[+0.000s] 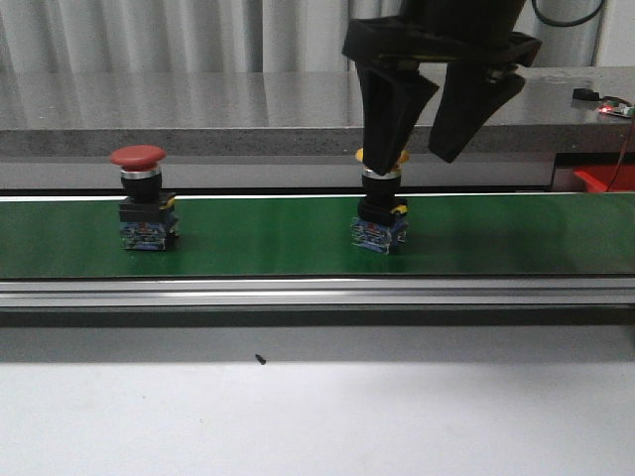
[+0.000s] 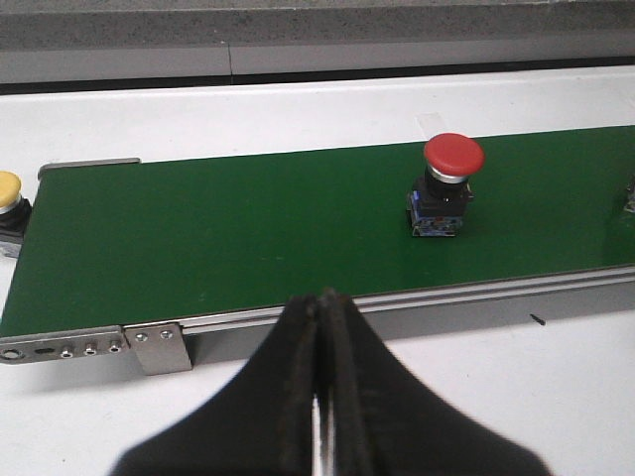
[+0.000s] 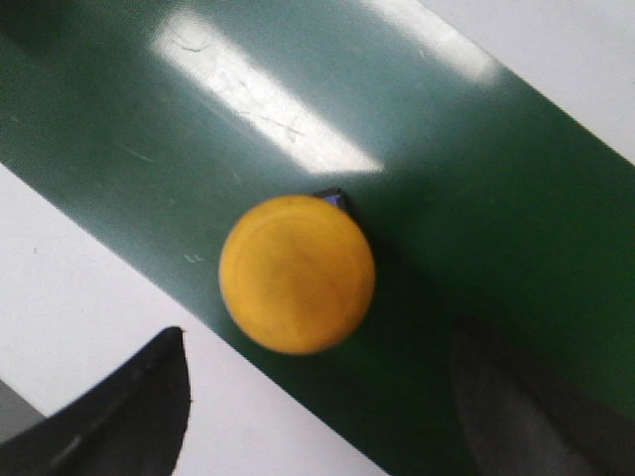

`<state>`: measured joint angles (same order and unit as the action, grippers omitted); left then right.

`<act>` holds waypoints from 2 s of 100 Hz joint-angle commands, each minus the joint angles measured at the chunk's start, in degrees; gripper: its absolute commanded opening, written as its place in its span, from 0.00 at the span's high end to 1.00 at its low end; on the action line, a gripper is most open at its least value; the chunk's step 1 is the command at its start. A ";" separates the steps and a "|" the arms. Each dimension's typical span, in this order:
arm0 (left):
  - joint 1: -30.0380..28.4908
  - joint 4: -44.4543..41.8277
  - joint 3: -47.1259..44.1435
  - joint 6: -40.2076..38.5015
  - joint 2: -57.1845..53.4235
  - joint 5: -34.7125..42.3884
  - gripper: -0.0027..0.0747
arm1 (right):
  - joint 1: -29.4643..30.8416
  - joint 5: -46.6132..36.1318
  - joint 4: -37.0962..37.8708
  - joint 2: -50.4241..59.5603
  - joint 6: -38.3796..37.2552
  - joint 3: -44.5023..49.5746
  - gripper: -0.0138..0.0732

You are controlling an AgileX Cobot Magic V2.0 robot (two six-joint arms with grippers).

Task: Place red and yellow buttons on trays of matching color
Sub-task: 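Lower the right gripper onto the yellow button and grasp it, then lower the yellow button into the yellow tray and open the right gripper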

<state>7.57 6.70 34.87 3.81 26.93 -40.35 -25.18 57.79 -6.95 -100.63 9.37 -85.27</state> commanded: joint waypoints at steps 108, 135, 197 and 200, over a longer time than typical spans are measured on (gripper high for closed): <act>0.46 0.51 1.46 -0.50 0.24 3.97 0.99 | 11.71 -6.60 -0.96 20.43 -0.69 11.69 0.68; 0.46 0.51 1.46 -0.50 0.24 3.97 0.99 | 24.62 -5.91 -0.96 27.31 -2.17 18.70 0.68; 0.46 0.51 1.46 -0.50 0.24 3.97 0.99 | 49.35 -9.07 -0.96 28.99 -8.41 26.40 0.68; 0.46 0.51 1.46 -0.50 0.24 3.97 0.99 | 49.92 -9.88 -0.87 28.91 -9.02 26.90 0.68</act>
<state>7.57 6.70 34.84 3.77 26.93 -40.46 23.18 51.77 -7.63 -73.48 1.71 -57.93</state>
